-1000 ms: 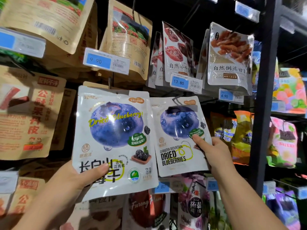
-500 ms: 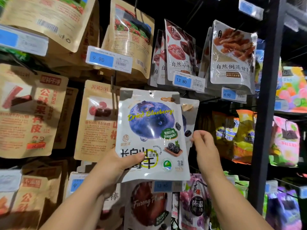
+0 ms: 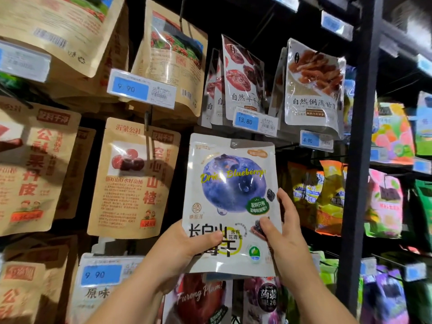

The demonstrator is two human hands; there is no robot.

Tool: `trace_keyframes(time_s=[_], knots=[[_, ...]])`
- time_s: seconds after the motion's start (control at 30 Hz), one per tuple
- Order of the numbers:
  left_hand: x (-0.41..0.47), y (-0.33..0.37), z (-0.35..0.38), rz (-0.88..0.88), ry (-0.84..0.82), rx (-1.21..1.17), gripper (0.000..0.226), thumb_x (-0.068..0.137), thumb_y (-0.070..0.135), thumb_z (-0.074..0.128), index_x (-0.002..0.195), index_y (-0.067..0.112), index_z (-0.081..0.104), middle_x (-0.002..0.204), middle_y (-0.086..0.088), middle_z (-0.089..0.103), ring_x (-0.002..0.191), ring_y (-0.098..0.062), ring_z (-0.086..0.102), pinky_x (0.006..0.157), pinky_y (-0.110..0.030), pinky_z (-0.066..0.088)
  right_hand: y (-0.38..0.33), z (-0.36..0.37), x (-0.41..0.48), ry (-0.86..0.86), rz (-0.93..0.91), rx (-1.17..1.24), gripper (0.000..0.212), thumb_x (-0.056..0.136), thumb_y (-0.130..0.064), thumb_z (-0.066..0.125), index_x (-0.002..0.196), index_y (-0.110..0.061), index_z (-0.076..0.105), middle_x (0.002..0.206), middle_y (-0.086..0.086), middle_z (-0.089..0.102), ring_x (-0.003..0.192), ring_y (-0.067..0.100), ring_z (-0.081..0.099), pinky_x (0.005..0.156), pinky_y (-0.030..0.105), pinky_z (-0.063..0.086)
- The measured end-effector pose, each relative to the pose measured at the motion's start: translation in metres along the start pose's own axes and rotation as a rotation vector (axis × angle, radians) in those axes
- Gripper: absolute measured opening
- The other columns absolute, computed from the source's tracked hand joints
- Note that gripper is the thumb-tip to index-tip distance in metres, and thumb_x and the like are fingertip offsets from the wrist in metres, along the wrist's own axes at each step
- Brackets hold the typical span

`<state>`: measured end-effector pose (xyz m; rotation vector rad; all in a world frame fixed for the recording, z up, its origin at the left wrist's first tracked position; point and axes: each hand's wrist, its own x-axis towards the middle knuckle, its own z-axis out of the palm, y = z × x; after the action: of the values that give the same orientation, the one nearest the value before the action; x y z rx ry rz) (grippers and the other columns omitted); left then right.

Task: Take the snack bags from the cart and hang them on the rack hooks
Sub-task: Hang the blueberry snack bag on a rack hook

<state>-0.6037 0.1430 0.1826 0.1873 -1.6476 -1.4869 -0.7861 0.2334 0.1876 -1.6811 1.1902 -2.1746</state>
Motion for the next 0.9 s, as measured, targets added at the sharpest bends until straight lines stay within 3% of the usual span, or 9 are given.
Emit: trace_keyframes(time_s=[0.17, 0.33, 0.43, 0.67, 0.9], knots=[[0.013, 0.002, 0.011, -0.022, -0.024, 0.034, 0.048, 0.068, 0.014, 0.073, 0.114, 0.006, 0.065, 0.109, -0.014, 0.072, 0.104, -0.033, 0.067, 0.098, -0.049, 0.049, -0.002, -0.01, 0.006, 0.018, -0.043, -0.007, 0.053, 0.096, -0.005, 0.051, 0.126, -0.047, 0.043, 0.136, -0.025, 0.045, 0.105, -0.01, 0.062, 0.073, 0.013, 0.053], [0.025, 0.003, 0.017, -0.02, -0.028, 0.055, 0.048, 0.067, 0.018, 0.075, 0.114, 0.009, 0.066, 0.108, -0.011, 0.072, 0.102, -0.03, 0.068, 0.098, -0.049, 0.049, -0.004, -0.017, 0.016, -0.001, -0.047, -0.028, 0.051, 0.096, -0.004, 0.051, 0.127, -0.045, 0.046, 0.14, -0.016, 0.045, 0.106, -0.005, 0.063, 0.074, 0.014, 0.054], [0.028, 0.003, 0.018, -0.022, -0.032, 0.058, 0.048, 0.069, 0.011, 0.08, 0.114, 0.007, 0.065, 0.108, -0.011, 0.072, 0.103, -0.031, 0.068, 0.096, -0.046, 0.051, -0.003, -0.019, 0.02, -0.003, -0.046, -0.029, 0.051, 0.096, -0.003, 0.051, 0.13, -0.042, 0.046, 0.143, -0.013, 0.047, 0.107, -0.001, 0.064, 0.075, 0.016, 0.054], [0.032, 0.001, 0.019, -0.038, -0.033, 0.054, 0.033, 0.081, 0.0, 0.066, 0.114, 0.007, 0.064, 0.105, -0.011, 0.073, 0.098, -0.028, 0.07, 0.078, -0.028, 0.058, -0.004, -0.021, 0.021, -0.008, -0.039, -0.025, 0.052, 0.096, -0.004, 0.051, 0.128, -0.044, 0.046, 0.142, -0.016, 0.049, 0.107, -0.003, 0.064, 0.075, 0.015, 0.054], [0.032, 0.001, 0.021, -0.03, -0.057, 0.071, 0.038, 0.077, 0.01, 0.077, 0.113, 0.008, 0.066, 0.107, -0.01, 0.073, 0.103, -0.029, 0.068, 0.094, -0.041, 0.053, -0.003, -0.026, 0.023, 0.012, 0.023, -0.011, 0.05, 0.096, -0.006, 0.051, 0.128, -0.044, 0.048, 0.136, -0.015, 0.056, 0.108, 0.005, 0.066, 0.077, 0.017, 0.055]])
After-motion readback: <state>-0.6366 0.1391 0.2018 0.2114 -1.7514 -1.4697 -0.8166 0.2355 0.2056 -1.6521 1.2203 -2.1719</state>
